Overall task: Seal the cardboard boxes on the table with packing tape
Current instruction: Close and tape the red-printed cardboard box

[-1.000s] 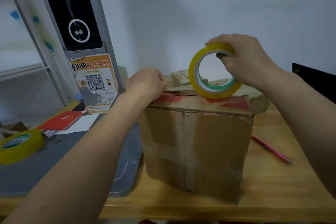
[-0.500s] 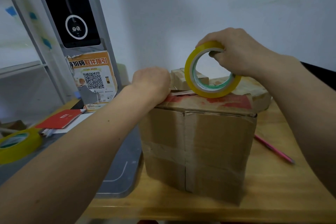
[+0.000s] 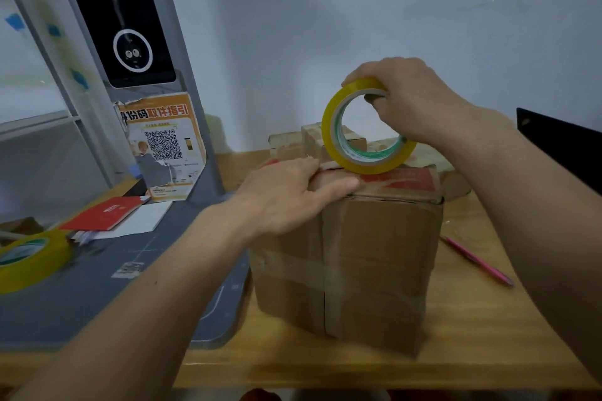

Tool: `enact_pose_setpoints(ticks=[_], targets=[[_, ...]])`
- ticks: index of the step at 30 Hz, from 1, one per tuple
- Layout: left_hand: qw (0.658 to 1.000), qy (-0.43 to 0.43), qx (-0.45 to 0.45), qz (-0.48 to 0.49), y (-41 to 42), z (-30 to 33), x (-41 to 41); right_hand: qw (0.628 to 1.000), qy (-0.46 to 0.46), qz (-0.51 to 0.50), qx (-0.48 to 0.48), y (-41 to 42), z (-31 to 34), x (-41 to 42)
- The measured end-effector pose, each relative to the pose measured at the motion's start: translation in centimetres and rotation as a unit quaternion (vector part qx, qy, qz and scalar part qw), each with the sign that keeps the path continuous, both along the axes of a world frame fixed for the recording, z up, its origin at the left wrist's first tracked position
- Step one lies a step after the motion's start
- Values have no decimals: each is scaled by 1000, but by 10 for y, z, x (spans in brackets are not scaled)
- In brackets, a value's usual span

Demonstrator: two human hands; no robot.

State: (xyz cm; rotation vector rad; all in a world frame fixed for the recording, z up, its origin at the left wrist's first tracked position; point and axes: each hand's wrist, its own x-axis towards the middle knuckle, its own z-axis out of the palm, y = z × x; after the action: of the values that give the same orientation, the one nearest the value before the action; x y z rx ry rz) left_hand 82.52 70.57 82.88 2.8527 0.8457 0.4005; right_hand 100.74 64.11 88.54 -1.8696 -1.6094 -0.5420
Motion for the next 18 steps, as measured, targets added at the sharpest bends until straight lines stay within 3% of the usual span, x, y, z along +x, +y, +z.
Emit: enact_pose_setpoints(ticks=[2, 4, 6, 8, 12, 18], targets=[[999, 52, -1, 10, 3, 2, -1, 999, 36, 2, 14, -1, -5, 2], [997, 81, -14, 6, 3, 4, -1, 987, 151, 24, 47, -4, -15, 5], [995, 101, -15, 3, 3, 4, 2, 939, 329, 57, 81, -8, -30, 6], [995, 103, -2, -1, 3, 2, 8, 899, 429, 57, 72, -11, -43, 7], [998, 58, 19, -30, 1, -3, 15, 914, 394, 66, 63, -9, -49, 8], [996, 89, -1, -11, 1, 1, 17, 948, 306, 56, 62, -9, -46, 9]])
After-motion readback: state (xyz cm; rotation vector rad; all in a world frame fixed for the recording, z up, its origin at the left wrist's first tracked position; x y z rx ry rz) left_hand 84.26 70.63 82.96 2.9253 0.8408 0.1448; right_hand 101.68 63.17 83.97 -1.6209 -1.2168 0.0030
